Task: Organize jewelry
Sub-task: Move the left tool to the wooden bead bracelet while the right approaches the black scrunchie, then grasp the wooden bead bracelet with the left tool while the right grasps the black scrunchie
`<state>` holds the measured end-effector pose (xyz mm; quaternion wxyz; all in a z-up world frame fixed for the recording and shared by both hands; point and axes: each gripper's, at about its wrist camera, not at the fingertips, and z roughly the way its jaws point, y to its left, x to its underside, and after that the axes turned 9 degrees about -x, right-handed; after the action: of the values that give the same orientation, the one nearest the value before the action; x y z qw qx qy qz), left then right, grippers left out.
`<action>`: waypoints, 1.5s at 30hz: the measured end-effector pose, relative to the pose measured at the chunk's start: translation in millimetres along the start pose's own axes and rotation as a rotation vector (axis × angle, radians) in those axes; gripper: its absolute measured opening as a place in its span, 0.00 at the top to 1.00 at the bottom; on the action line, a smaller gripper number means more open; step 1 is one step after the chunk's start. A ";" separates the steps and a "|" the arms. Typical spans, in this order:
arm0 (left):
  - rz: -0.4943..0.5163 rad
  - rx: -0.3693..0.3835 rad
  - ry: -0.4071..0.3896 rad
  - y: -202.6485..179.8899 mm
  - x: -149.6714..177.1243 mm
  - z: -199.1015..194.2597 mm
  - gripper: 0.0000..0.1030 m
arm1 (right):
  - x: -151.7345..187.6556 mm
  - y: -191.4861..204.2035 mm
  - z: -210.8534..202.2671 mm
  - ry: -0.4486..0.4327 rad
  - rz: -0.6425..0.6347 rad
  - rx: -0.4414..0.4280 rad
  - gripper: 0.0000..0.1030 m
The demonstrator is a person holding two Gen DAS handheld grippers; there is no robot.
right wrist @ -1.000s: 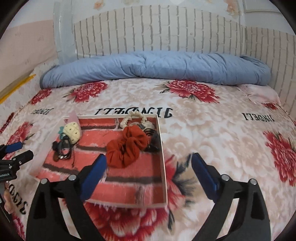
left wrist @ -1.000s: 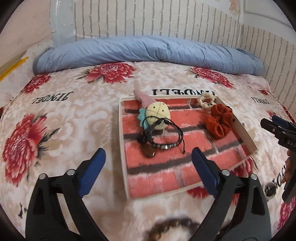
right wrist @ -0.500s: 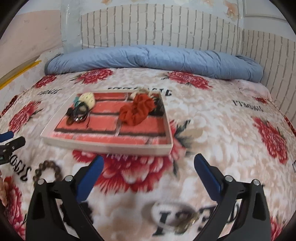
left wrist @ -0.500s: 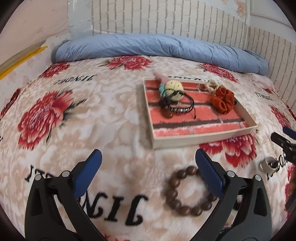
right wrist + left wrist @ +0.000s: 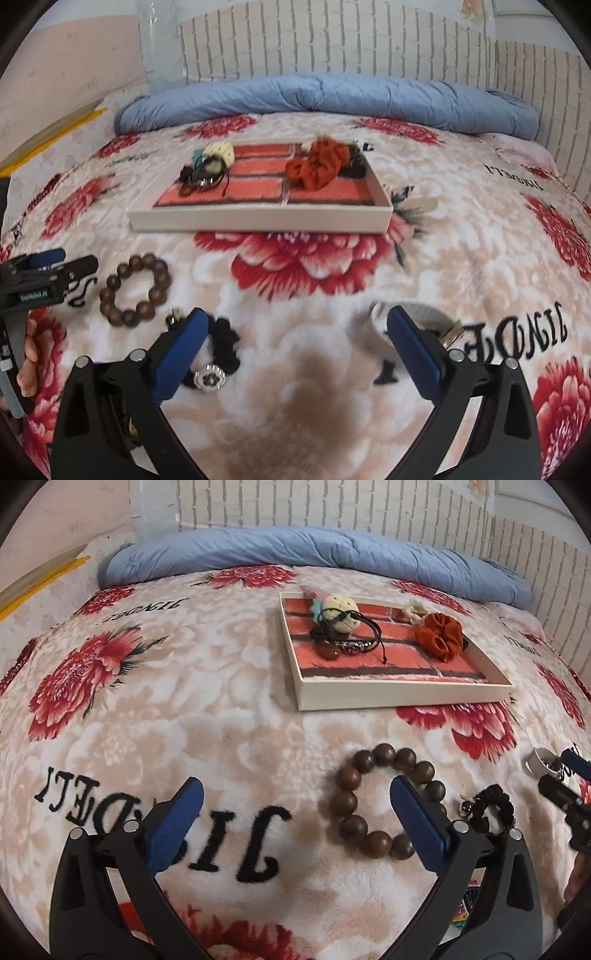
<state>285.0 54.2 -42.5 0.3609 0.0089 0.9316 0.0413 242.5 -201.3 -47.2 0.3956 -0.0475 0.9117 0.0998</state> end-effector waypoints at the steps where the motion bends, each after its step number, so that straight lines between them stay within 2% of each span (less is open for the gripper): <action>1: 0.001 -0.001 0.002 -1.1 1.0 0.8 0.05 | 2.7 2.0 1.7 0.006 -0.003 -0.001 0.08; 5: 0.000 -0.007 0.018 -2.7 4.1 6.9 0.06 | 7.0 5.7 6.4 0.021 -0.009 0.007 0.09; 9: -0.005 0.000 0.044 -2.5 5.5 15.0 0.07 | 8.8 7.5 10.7 0.042 -0.004 -0.008 0.19; 15: 0.027 -0.002 0.056 -10.7 7.6 22.0 0.13 | 10.4 14.9 18.1 0.067 -0.021 -0.008 0.20; 17: 0.034 0.007 0.075 -12.2 8.3 26.5 0.23 | 11.2 16.7 23.4 0.089 -0.029 -0.004 0.24; 19: 0.036 0.008 0.099 -13.2 9.2 33.0 0.27 | 12.6 17.9 29.1 0.112 -0.033 -0.004 0.27; 23: 0.035 0.022 0.096 -12.5 9.6 33.9 0.34 | 14.0 19.5 35.9 0.136 -0.039 0.002 0.31; 26: 0.037 0.046 0.095 -13.3 10.2 34.0 0.44 | 14.8 20.8 41.4 0.150 -0.040 -0.006 0.39; 36: 0.036 0.055 0.101 -14.9 9.9 37.9 0.47 | 13.4 23.3 48.8 0.163 -0.035 -0.039 0.60; 39: 0.032 0.054 0.096 -14.3 9.1 37.8 0.56 | 13.4 27.0 47.9 0.160 -0.052 -0.051 0.71; 40: 0.031 0.060 0.095 -14.1 8.7 38.0 0.63 | 13.5 27.5 47.7 0.159 -0.055 -0.052 0.73; 43: 0.030 0.058 0.092 -13.7 8.4 38.1 0.67 | 13.1 27.4 47.5 0.158 -0.055 -0.058 0.77; 45: 0.035 0.055 0.086 -14.4 8.7 36.8 0.73 | 12.7 26.5 46.8 0.156 -0.051 -0.061 0.82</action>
<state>303.6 42.9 -76.7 0.3192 0.0334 0.9468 0.0222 262.8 -165.3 -83.9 0.3244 -0.0901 0.9348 0.1134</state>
